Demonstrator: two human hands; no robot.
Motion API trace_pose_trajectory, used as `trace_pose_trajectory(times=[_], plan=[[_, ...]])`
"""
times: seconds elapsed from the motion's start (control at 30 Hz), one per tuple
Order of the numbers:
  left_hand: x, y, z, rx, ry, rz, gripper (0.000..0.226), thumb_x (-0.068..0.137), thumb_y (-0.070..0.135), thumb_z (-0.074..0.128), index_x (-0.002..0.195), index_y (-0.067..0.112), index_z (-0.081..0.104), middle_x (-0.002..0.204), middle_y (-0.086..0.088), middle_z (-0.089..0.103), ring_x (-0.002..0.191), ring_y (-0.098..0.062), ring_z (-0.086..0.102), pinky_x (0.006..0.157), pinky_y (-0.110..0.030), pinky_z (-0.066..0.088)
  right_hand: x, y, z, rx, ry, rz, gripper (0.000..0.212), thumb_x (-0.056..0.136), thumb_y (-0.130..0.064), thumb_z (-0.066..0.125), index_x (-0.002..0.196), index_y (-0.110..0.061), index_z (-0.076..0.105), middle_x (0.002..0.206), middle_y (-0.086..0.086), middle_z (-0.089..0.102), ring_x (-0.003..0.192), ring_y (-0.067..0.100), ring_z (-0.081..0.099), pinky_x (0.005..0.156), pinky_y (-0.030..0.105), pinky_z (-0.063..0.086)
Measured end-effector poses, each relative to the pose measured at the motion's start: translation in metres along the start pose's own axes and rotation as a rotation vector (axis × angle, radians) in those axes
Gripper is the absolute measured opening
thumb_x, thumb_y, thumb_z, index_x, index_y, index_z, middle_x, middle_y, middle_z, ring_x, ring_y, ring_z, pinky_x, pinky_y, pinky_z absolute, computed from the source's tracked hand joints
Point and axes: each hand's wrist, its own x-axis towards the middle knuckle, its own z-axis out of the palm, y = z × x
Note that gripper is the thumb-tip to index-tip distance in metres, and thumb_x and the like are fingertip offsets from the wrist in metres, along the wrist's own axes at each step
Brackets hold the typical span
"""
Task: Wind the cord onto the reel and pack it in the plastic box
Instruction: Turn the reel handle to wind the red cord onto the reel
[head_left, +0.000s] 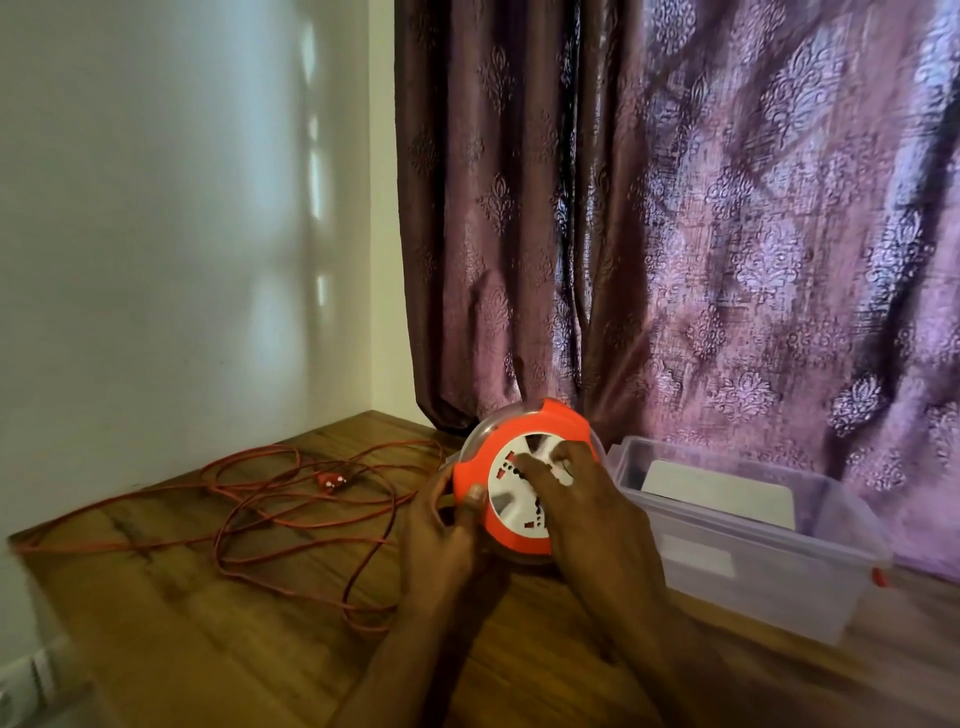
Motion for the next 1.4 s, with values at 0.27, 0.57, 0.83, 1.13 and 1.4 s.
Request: trace_pose_trajectory(times=[0.27,0.57,0.83,1.13,1.4], plan=[[0.0,0.0,-0.002,-0.008,0.009,-0.055,0.048,0.097,0.031,0.068,0.142,0.017,0.061,0.137,-0.01,0.07,0.12,-0.033,0.07,0.099,-0.057,0.06,-0.002,0.005,0.009,-0.061,-0.159,-0.135,0.047,0.097,-0.041,0.045,0.136,-0.053,0.022,0.159,-0.012,-0.009,0.145,0.023,0.017,0.11,0.044,0.037],[-0.002,0.007,-0.003,-0.021,-0.014,-0.031,0.038,0.095,0.03,0.07,0.132,0.026,0.066,0.129,-0.007,0.074,0.112,-0.027,0.074,0.095,-0.053,0.063,-0.002,0.002,0.006,-0.05,-0.162,-0.016,0.051,0.097,-0.048,0.04,0.138,-0.059,0.013,0.158,-0.011,-0.007,0.143,0.028,0.023,0.11,0.041,0.037],[-0.002,0.007,0.0,-0.029,-0.02,-0.033,0.035,0.095,0.031,0.069,0.13,0.031,0.064,0.129,-0.005,0.074,0.114,-0.025,0.072,0.096,-0.051,0.063,-0.001,-0.007,0.003,0.152,0.04,0.269,0.058,0.092,-0.06,0.038,0.145,-0.051,0.015,0.147,-0.005,0.041,0.123,0.019,0.052,0.098,0.039,0.048],[0.004,0.005,-0.003,-0.081,0.055,-0.094,0.043,0.099,0.024,0.068,0.14,0.011,0.064,0.133,-0.013,0.072,0.117,-0.033,0.071,0.099,-0.056,0.06,0.001,-0.002,-0.006,-0.002,-0.018,-0.019,0.051,0.096,-0.03,0.047,0.14,-0.046,0.027,0.155,-0.006,0.017,0.134,0.023,0.038,0.099,0.038,0.048],[0.003,0.012,-0.006,-0.052,0.008,-0.048,0.041,0.099,0.024,0.066,0.139,0.012,0.064,0.133,-0.012,0.072,0.119,-0.03,0.07,0.101,-0.055,0.059,0.0,-0.001,-0.007,-0.056,-0.13,-0.11,0.051,0.098,-0.045,0.041,0.137,-0.059,0.01,0.16,-0.012,-0.007,0.145,0.025,0.02,0.113,0.045,0.034]])
